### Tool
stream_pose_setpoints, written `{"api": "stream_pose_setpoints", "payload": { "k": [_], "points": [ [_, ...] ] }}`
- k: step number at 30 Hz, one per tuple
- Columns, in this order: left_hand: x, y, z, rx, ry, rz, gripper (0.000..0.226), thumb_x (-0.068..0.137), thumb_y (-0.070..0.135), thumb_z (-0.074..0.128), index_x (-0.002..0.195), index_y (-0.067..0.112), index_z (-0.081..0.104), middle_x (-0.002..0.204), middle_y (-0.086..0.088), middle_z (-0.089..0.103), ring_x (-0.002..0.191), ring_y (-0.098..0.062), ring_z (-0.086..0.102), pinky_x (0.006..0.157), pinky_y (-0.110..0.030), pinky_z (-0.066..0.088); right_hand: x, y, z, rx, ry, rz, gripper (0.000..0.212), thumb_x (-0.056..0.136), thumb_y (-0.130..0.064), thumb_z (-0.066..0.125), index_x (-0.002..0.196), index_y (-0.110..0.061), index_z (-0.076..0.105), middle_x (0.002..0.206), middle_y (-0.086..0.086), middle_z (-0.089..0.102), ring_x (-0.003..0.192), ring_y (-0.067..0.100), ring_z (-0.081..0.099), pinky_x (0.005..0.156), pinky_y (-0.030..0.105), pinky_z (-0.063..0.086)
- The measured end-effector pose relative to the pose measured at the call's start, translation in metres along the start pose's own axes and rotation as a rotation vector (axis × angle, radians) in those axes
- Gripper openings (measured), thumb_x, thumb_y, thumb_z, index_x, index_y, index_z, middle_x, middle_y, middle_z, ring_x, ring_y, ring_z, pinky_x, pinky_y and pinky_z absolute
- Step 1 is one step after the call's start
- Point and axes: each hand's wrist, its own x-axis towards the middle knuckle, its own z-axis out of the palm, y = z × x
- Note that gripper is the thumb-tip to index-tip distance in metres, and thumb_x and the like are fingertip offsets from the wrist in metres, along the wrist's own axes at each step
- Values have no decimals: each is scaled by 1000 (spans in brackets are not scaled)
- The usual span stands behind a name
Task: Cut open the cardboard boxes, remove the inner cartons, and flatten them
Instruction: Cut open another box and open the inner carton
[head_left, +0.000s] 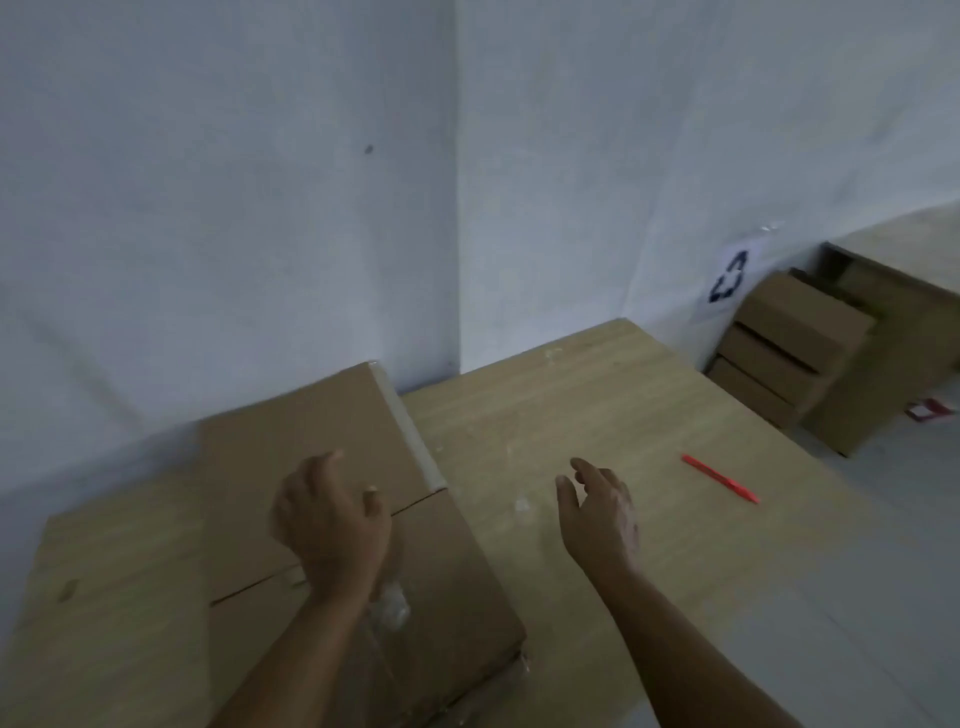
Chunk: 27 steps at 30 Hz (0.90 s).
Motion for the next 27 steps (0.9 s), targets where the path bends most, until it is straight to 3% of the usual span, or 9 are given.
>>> {"api": "stream_pose_setpoints", "payload": {
  "k": [4, 7, 11, 15, 20, 23, 27],
  "points": [
    [-17, 72, 21, -214, -279, 303, 28, 84, 11, 64, 111, 3, 68, 106, -14, 68, 99, -34, 64, 86, -40, 50, -18, 33, -43, -43, 98, 116, 41, 100, -41, 51, 136, -22, 57, 127, -2, 60, 120, 21, 49, 98, 42, 44],
    [-41, 123, 35, -289, -430, 519, 34, 83, 19, 55, 108, 2, 70, 104, -12, 70, 97, -30, 65, 85, -36, 50, -32, 58, -74, -98, 151, 177, 42, 100, -42, 49, 137, -23, 56, 130, -2, 59, 122, 21, 48, 100, 42, 43],
    [-69, 181, 51, -309, -562, 706, 35, 88, 21, 60, 118, 5, 68, 116, -11, 67, 109, -28, 62, 94, -34, 47, -40, 88, -116, -183, 224, 273, 45, 101, -43, 47, 141, -23, 52, 134, 0, 59, 122, 21, 49, 100, 41, 42],
    [-96, 229, 68, -255, -681, 794, 58, 92, 36, 61, 142, 9, 49, 143, -10, 48, 132, -27, 43, 108, -34, 35, -39, 120, -154, -284, 280, 324, 53, 99, -49, 45, 145, -22, 47, 139, 4, 56, 125, 26, 47, 100, 42, 40],
    [-134, 285, 104, -88, -789, 825, 87, 91, 67, 46, 157, 18, 18, 164, -15, 9, 151, -31, 11, 122, -45, 16, -32, 168, -196, -319, 226, 408, 86, 90, -77, 32, 158, -26, 18, 166, 12, 12, 152, 32, 9, 121, 49, 13],
    [-163, 326, 133, -52, -815, 856, 89, 90, 72, 41, 157, 19, 18, 165, -15, 6, 151, -31, 10, 122, -47, 16, -23, 209, -226, -346, 224, 415, 88, 89, -79, 29, 158, -26, 14, 166, 14, 6, 153, 32, 3, 123, 50, 8],
    [-200, 387, 176, -34, -835, 868, 83, 90, 61, 51, 155, 17, 25, 162, -16, 20, 147, -33, 21, 118, -49, 24, -4, 267, -270, -386, 198, 435, 83, 92, -75, 32, 158, -25, 17, 165, 16, 9, 152, 35, 7, 121, 52, 10]
  ]
}}
